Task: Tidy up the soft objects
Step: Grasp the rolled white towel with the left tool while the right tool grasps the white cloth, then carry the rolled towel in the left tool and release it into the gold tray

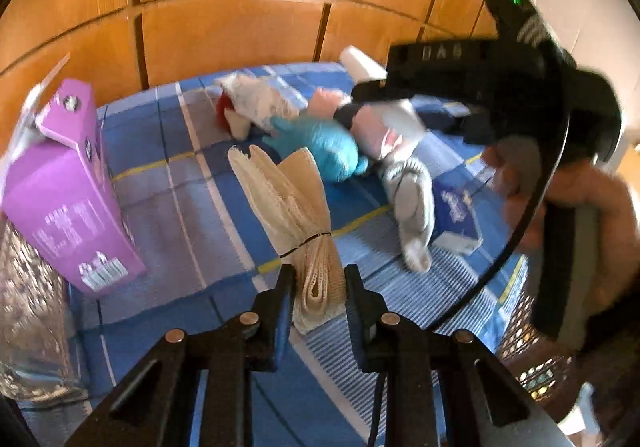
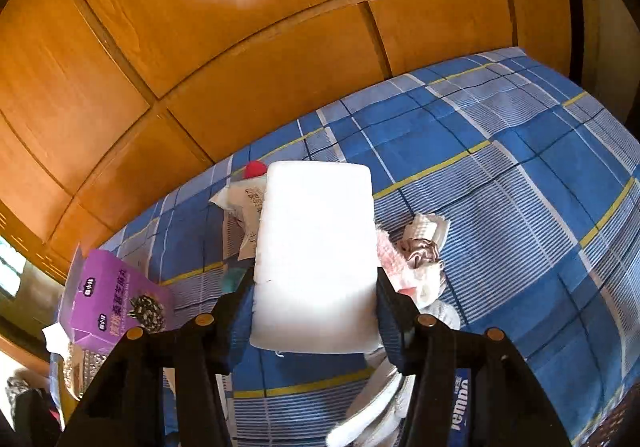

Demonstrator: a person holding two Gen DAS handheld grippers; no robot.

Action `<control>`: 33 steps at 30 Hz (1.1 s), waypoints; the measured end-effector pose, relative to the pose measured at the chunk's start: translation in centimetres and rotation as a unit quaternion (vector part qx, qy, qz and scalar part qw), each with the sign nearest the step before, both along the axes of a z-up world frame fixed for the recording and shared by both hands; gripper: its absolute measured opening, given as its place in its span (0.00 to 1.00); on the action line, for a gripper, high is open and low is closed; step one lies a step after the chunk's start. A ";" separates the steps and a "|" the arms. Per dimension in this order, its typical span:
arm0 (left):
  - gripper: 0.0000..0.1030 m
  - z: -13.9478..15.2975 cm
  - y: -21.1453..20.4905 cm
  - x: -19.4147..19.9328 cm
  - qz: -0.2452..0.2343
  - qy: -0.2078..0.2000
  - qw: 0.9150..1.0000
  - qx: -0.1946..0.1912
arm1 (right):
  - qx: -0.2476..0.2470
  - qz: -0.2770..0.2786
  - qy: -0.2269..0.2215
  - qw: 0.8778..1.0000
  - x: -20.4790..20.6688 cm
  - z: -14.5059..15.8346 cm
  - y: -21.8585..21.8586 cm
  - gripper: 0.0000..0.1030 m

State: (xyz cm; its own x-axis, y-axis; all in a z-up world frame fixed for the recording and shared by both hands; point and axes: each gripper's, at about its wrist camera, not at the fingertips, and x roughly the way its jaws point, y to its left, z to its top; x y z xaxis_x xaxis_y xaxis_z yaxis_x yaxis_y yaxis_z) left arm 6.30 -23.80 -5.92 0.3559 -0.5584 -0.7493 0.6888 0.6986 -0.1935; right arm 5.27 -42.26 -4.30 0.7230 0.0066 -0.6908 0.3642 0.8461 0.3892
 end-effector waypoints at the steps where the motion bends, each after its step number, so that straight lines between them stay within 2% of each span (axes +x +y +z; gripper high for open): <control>1: 0.24 0.3 -0.1 0.1 0.000 -0.002 1.000 -0.001 | -0.015 -0.009 -0.001 1.000 -0.1 0.2 0.0 0.53; 6: 0.23 3.2 -1.6 1.7 -0.002 -0.017 1.000 -0.009 | -0.014 -0.044 -0.006 0.999 -1.0 0.5 -1.2 0.53; 9: 0.24 5.8 -2.2 3.2 0.000 -0.032 0.999 -0.020 | -0.005 -0.039 -0.003 0.999 -1.1 0.4 -1.1 0.53; 11: 0.24 7.8 -1.7 4.9 0.021 -0.040 0.998 -0.033 | -0.012 -0.030 -0.003 0.999 -0.9 0.4 -0.8 0.53; 15: 0.24 12.1 3.1 9.3 0.110 -0.054 0.990 -0.070 | -0.030 -0.008 -0.008 1.000 -0.7 0.6 0.1 0.53; 18: 0.24 13.6 9.8 11.9 0.199 -0.072 0.975 -0.074 | -0.041 -0.001 -0.009 0.999 -0.6 0.8 0.6 0.53; 20: 0.24 13.4 13.9 12.7 0.245 -0.079 0.964 -0.064 | -0.044 0.000 -0.009 0.999 -0.6 0.9 0.7 0.53; 23: 0.24 11.7 21.6 12.9 0.325 -0.066 0.942 -0.056 | -0.050 0.000 -0.007 0.999 -0.5 0.8 0.9 0.53; 27: 0.24 6.4 30.1 11.5 0.412 -0.018 0.911 -0.033 | -0.063 0.006 -0.001 0.998 -0.4 0.9 1.3 0.53; 30: 0.25 2.1 33.3 10.5 0.444 0.030 0.895 -0.017 | -0.075 0.012 0.007 0.997 -0.1 0.7 1.8 0.53; 33: 0.30 -1.2 34.4 9.5 0.458 0.048 0.887 0.010 | -0.089 0.014 0.018 0.996 0.2 0.5 2.2 0.53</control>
State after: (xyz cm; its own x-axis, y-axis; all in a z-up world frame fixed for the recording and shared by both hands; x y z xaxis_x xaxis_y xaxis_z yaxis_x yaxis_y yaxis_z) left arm 15.77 10.57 -7.09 0.5878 -0.0537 -0.8073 -0.1899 0.9608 -0.2022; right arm 5.45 -40.04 -3.82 0.6988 -0.0982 -0.7085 0.3509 0.9102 0.2199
